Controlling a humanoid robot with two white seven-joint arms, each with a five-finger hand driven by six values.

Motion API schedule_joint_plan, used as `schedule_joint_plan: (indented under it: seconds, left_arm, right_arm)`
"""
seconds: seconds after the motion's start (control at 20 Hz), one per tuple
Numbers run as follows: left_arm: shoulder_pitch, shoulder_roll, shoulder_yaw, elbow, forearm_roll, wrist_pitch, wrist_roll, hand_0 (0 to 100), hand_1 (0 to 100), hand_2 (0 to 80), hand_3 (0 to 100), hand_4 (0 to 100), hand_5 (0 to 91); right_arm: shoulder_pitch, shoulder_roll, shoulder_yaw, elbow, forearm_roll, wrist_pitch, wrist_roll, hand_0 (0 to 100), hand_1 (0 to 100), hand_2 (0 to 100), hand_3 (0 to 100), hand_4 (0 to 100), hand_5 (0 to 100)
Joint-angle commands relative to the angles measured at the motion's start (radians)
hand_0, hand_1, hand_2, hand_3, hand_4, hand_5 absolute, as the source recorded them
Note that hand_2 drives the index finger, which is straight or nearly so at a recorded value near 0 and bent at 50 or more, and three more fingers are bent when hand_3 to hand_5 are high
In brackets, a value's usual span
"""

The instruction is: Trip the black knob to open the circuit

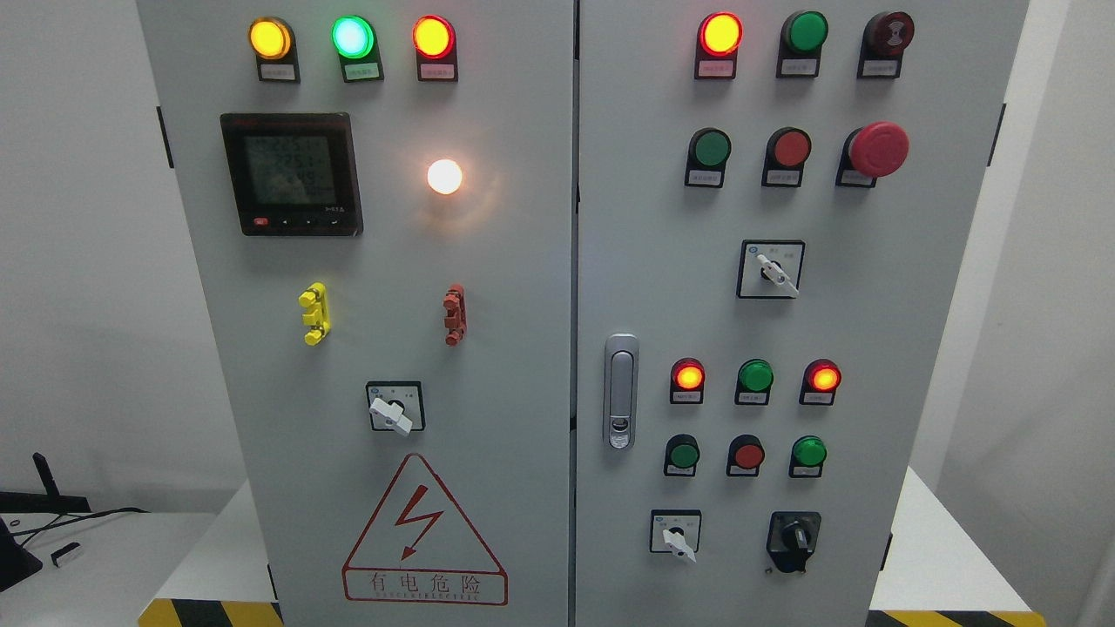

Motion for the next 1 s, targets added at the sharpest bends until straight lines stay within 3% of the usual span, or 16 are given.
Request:
schedule_joint_plan:
  seconds: [0.0,0.25,0.4,0.95]
  left_arm:
    - [0.000,-0.001,0.000,0.000,0.005,-0.001,0.001,12,39,0.0,0,0,0.0]
    - [0.000,0.001,0.000,0.000,0.005,-0.001,0.001,12,39,0.0,0,0,0.0]
    - [0.000,-0.001,0.000,0.000,0.005,-0.001,0.001,12,39,0.0,0,0,0.0]
    - [0.000,0.001,0.000,0.000,0.005,-0.001,0.001,12,39,0.0,0,0,0.0]
  right_arm:
    - [0.006,0.027,-0.089,-0.371,0.024,0.039,0.000,28,70,32,88,99,100]
    - [-0.020,0.028,-0.088,-0.506,0.026,0.166,-0.026,27,70,35,95,100,100]
    - [-0.049,0.028,-0.089,-0.563,0.030,0.275,-0.032,27,70,36,96,100,100]
    - [-0.276,0.028,-0.072,-0.581,0.108,0.619,-0.046,31,69,39,97,100,100]
